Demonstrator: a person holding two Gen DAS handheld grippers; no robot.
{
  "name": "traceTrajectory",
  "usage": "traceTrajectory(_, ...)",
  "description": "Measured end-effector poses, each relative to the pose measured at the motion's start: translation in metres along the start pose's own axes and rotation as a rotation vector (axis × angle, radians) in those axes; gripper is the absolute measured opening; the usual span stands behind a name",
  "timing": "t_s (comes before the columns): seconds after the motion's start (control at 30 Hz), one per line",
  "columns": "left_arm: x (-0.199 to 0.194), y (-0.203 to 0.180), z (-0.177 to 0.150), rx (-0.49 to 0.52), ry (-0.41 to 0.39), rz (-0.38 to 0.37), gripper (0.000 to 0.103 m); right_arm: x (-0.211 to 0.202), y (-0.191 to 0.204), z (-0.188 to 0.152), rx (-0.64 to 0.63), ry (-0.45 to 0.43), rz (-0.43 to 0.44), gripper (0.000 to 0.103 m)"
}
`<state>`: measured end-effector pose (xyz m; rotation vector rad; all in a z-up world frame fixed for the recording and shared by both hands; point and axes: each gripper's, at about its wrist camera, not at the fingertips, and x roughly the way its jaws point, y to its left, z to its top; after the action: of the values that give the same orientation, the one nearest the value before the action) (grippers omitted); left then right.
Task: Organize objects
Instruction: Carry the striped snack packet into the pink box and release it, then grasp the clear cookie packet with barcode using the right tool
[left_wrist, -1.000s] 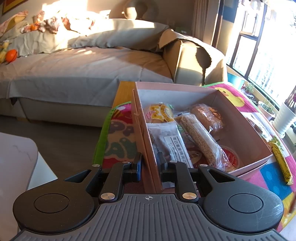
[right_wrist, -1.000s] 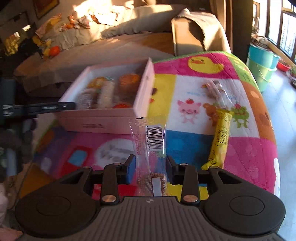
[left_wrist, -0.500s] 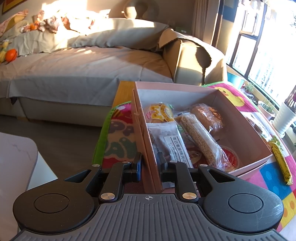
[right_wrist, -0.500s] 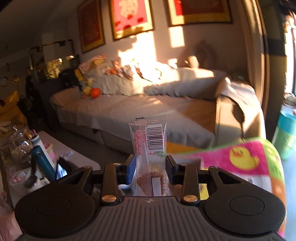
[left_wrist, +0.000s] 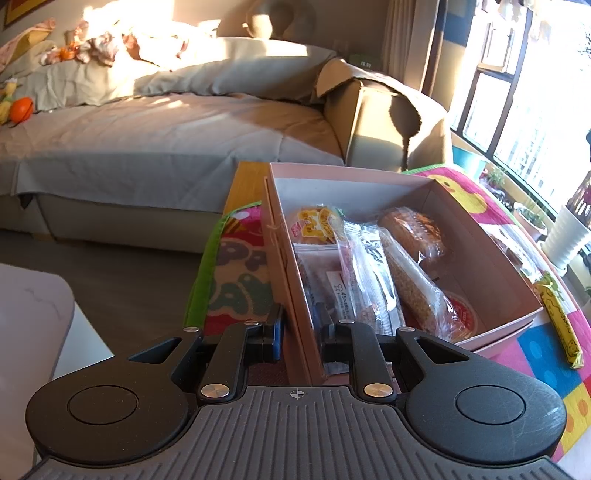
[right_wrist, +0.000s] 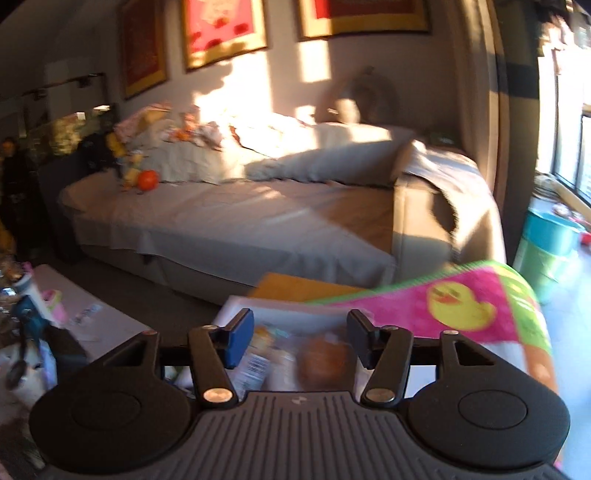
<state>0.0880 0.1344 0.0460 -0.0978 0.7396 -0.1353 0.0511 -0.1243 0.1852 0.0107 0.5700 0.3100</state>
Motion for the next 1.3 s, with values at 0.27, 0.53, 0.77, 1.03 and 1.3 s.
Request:
traceTrajectory(0.27,0.0,0.0,0.0,0.001,0.002,0.002,0.019,0.0,-0.094,-0.05,0.213,0.088,-0.239,0.069)
traceTrajectory(0.53,0.0,-0.001,-0.001,0.004,0.002,0.011,0.019,0.024,-0.135,-0.095,0.306,0.218,-0.329,0.069)
traceTrajectory(0.77,-0.001,-0.001,-0.001,0.012,0.005,0.02,0.018,0.088,-0.143,-0.081,0.117,0.227,-0.346,0.074)
traceTrajectory(1.03,-0.001,-0.002,-0.002,0.01,0.0,0.018,0.019,0.163,-0.186,-0.065,0.171,0.3,-0.319,0.078)
traceTrajectory(1.3,-0.002,-0.001,-0.002,0.01,0.0,0.017,0.019,0.163,-0.154,-0.061,0.082,0.323,-0.277,0.036)
